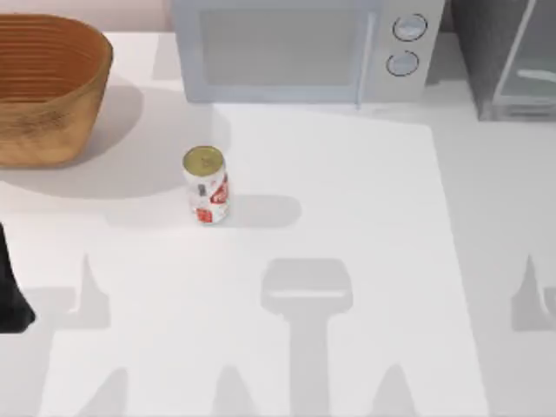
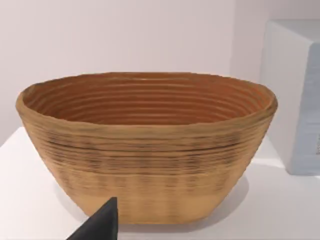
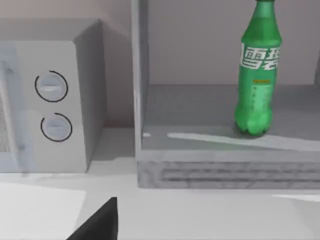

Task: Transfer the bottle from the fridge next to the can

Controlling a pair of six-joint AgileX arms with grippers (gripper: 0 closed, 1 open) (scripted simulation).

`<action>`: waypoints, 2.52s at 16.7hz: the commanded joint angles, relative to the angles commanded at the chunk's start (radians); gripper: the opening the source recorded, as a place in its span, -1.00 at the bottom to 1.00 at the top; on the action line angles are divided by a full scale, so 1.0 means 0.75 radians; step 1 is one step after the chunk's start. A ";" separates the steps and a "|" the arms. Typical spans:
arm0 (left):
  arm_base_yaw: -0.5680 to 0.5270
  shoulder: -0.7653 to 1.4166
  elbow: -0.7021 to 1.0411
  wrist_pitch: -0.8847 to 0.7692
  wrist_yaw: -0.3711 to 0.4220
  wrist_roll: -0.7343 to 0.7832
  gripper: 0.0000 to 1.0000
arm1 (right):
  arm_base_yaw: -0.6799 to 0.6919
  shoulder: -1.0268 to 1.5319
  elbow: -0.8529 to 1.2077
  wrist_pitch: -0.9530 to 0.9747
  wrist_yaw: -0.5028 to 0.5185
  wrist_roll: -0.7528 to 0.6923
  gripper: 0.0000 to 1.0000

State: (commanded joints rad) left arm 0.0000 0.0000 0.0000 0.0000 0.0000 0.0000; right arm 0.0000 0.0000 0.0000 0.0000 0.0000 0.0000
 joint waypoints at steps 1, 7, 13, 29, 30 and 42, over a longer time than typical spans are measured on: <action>0.000 0.000 0.000 0.000 0.000 0.000 1.00 | 0.000 0.000 0.000 0.000 0.000 0.000 1.00; 0.000 0.000 0.000 0.000 0.000 0.000 1.00 | -0.033 0.209 0.138 0.161 -0.023 0.001 1.00; 0.000 0.000 0.000 0.000 0.000 0.000 1.00 | -0.111 0.918 0.487 0.569 -0.097 0.008 1.00; 0.000 0.000 0.000 0.000 0.000 0.000 1.00 | -0.306 2.850 1.312 1.536 -0.261 0.016 1.00; 0.000 0.000 0.000 0.000 0.000 0.000 1.00 | -0.308 2.869 1.322 1.548 -0.262 0.016 1.00; 0.000 0.000 0.000 0.000 0.000 0.000 1.00 | -0.287 2.995 1.558 1.439 -0.239 0.015 1.00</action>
State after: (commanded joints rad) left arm 0.0000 0.0000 0.0000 0.0000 0.0000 0.0000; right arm -0.2152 2.2459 1.1685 1.0794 -0.1795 0.0114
